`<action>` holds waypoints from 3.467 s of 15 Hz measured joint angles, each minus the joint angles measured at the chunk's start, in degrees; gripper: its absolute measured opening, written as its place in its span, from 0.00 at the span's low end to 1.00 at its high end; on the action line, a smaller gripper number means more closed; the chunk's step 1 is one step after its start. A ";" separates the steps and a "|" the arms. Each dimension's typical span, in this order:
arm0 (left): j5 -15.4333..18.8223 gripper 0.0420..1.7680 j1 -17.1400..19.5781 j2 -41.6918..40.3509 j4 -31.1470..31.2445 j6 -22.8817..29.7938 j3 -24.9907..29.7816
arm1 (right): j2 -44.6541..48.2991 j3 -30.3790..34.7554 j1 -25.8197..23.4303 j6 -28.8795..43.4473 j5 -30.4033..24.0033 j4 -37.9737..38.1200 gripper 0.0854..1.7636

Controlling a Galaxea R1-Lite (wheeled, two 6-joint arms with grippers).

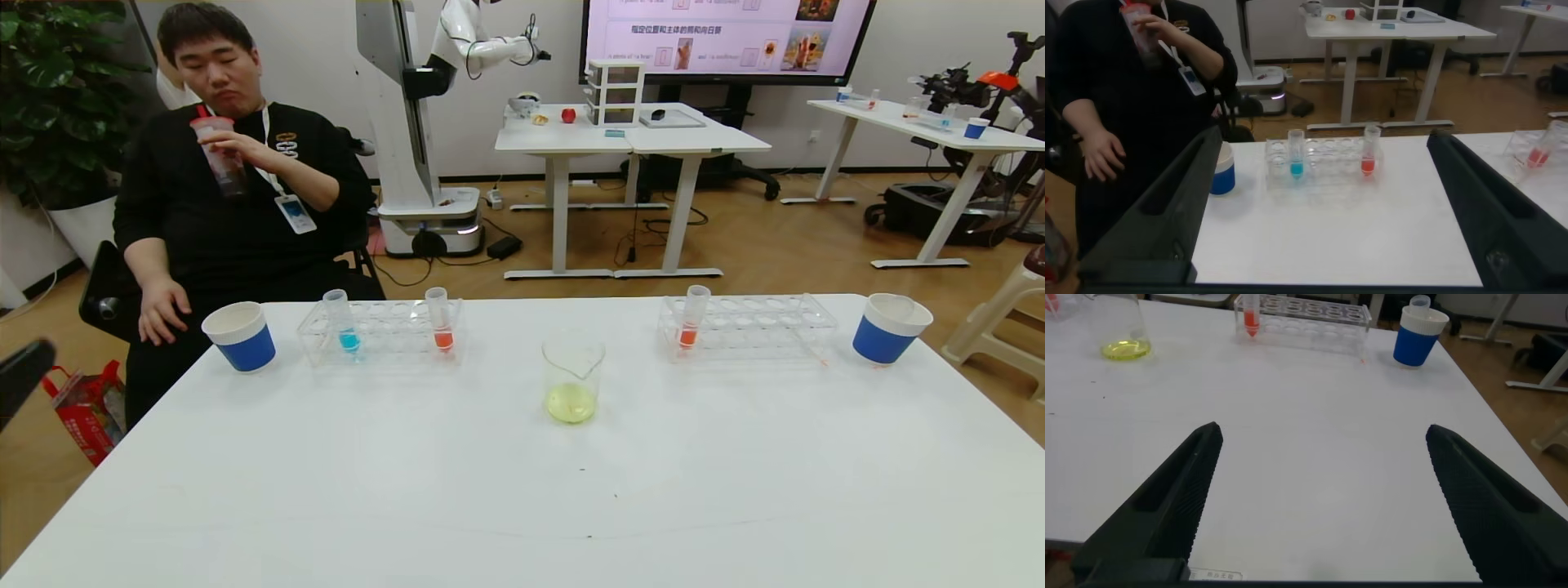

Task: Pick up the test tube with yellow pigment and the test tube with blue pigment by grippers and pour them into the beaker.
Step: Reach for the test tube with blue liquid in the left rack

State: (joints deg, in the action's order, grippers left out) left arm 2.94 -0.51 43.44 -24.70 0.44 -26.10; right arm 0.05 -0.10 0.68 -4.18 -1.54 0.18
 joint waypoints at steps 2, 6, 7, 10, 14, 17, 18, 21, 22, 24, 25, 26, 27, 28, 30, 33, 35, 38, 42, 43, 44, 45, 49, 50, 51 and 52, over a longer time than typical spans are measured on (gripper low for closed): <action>0.01 0.99 0.07 11.34 -9.45 -0.09 -0.96 | 0.00 0.00 0.00 0.00 0.00 0.00 0.98; 0.04 0.99 0.02 31.48 -27.55 -0.30 -1.60 | 0.00 0.02 0.00 0.00 0.00 0.02 0.98; 0.01 0.99 0.02 35.72 -31.28 -0.22 -1.60 | 0.00 0.02 0.00 0.00 0.00 0.02 0.98; -0.10 0.99 -0.17 47.77 -42.25 -0.20 -1.60 | 0.00 0.00 0.00 0.00 0.00 0.02 0.98; -0.49 0.99 -0.12 62.43 -56.58 -0.33 -1.43 | 0.00 0.00 0.00 0.00 0.00 0.02 0.98; -1.90 0.99 -0.48 71.58 -62.78 -0.15 -1.01 | 0.00 0.00 0.00 0.02 0.00 0.02 0.98; -2.08 0.99 -0.69 73.33 -63.06 -0.04 -1.02 | 0.00 0.00 0.00 0.00 0.00 0.02 0.98; -2.19 0.99 -1.02 76.69 -63.15 -0.02 -2.26 | 0.00 0.00 0.00 0.00 0.00 0.02 0.98; -2.19 0.99 -1.06 77.37 -63.15 -0.02 -2.91 | 0.00 0.00 0.00 0.00 0.00 0.02 0.98; -2.34 0.99 -1.11 78.78 -63.12 0.05 -4.92 | 0.00 0.00 0.00 0.00 0.00 0.04 0.98; -2.50 0.99 -1.11 79.56 -63.15 0.02 -6.31 | 0.00 0.00 0.00 0.00 0.00 0.04 0.98; -3.01 0.99 -1.11 80.49 -63.06 0.05 -7.96 | 0.00 0.00 0.00 0.00 0.00 0.04 0.98; -3.75 0.99 -1.11 81.46 -63.06 0.05 -9.70 | 0.00 0.00 0.00 0.00 -0.02 0.02 0.98; -4.41 0.99 -1.13 82.53 -63.06 0.18 -11.43 | 0.00 0.00 0.00 0.00 0.00 0.02 0.98; -4.89 0.99 -1.19 84.96 -62.93 0.20 -15.35 | 0.00 0.00 0.00 0.00 -0.02 0.02 0.98; -5.11 0.99 -1.27 88.30 -62.65 0.16 -20.22 | 0.00 0.00 0.00 0.00 -0.02 0.02 0.98; -5.19 0.99 -1.27 89.66 -62.59 0.18 -21.55 | 0.00 0.00 0.00 0.00 0.00 0.02 0.98; -5.19 0.99 -1.16 90.49 -62.59 0.18 -22.35 | 0.00 0.00 0.00 0.00 0.02 0.02 0.98; -5.17 0.46 -1.08 90.77 -62.70 0.20 -22.65 | 0.00 0.00 0.00 0.00 0.00 0.02 0.98; -5.19 0.24 -1.08 90.83 -62.76 0.20 -22.85 | 0.00 0.00 0.00 0.00 0.00 0.02 0.98; -5.19 0.17 -1.08 90.83 -62.73 0.24 -23.09 | 0.00 0.00 0.00 0.00 -0.02 0.02 0.98; -5.22 0.25 -1.11 90.86 -62.71 0.24 -23.37 | 0.00 0.00 0.00 0.00 0.00 0.02 0.98; -5.22 0.27 -1.16 90.83 -62.78 0.24 -23.67 | 0.00 0.00 0.00 0.00 0.00 0.02 0.98; -5.19 0.27 -1.16 90.83 -62.78 0.24 -23.67 | 0.00 0.00 0.00 -0.02 0.00 0.04 0.98; -5.19 0.27 -1.16 90.72 -62.71 0.22 -23.71 | 0.00 0.00 0.00 0.00 -0.02 0.04 0.98; -5.19 0.27 -1.16 90.47 -62.51 0.18 -23.82 | 0.00 0.00 0.00 0.00 0.00 0.02 0.98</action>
State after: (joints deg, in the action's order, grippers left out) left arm -2.26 -1.67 133.90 -87.21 0.62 -49.92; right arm 0.05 -0.10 0.68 -4.18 -1.54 0.21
